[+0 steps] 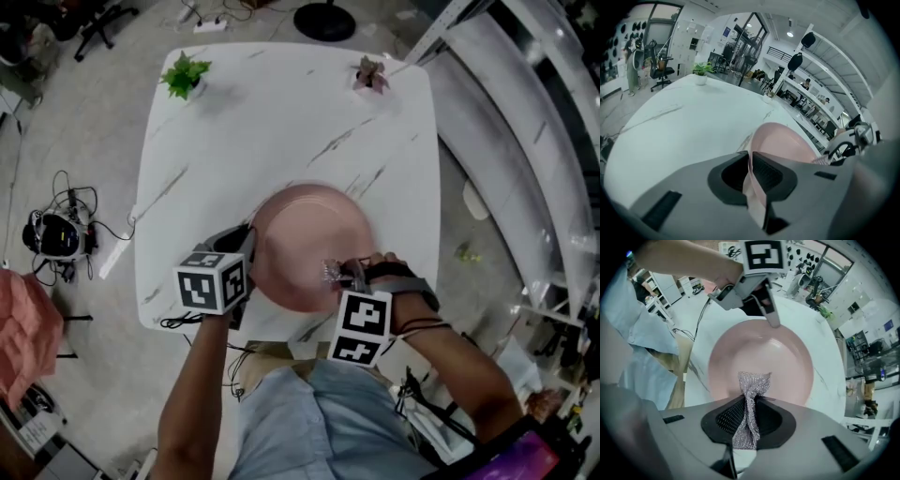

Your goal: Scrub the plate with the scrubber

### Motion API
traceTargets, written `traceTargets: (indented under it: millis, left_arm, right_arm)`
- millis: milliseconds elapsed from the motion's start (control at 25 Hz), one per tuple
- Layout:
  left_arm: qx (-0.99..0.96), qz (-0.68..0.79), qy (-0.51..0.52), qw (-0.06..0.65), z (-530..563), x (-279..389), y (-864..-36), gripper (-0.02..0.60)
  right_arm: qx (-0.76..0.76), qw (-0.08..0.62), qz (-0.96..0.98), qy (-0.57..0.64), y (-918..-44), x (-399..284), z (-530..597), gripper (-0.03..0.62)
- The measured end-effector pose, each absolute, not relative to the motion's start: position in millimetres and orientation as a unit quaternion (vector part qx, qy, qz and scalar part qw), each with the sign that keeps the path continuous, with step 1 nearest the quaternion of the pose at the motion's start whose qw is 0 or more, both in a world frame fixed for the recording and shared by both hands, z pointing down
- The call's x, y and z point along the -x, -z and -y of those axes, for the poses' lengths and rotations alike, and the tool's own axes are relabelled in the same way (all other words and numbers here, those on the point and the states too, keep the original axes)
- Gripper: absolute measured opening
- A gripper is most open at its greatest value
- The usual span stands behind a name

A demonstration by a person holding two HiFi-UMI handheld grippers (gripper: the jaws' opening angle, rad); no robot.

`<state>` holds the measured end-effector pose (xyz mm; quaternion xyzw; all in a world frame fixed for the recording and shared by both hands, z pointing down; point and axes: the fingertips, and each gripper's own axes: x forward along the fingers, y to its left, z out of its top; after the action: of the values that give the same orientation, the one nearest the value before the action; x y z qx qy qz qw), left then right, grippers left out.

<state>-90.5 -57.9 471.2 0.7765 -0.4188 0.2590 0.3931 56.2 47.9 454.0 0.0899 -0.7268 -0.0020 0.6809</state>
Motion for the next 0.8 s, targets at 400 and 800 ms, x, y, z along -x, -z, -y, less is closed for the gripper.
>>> traceTargets:
  millis: [400,800]
  left_arm:
    - [-0.828,0.523,-0.094,0.181,80.3,119.8,-223.1,0.028]
    - [-0.806,0.587,0.035,-0.072,65.8,98.7,-7.0,0.02]
  right_arm:
    - [-0.414,0.396,0.817,0.064,-220.8,-81.7,69.8,0.084]
    - [-0.54,0.03,0.837,0.086,-34.4,-86.7,65.4,0.094]
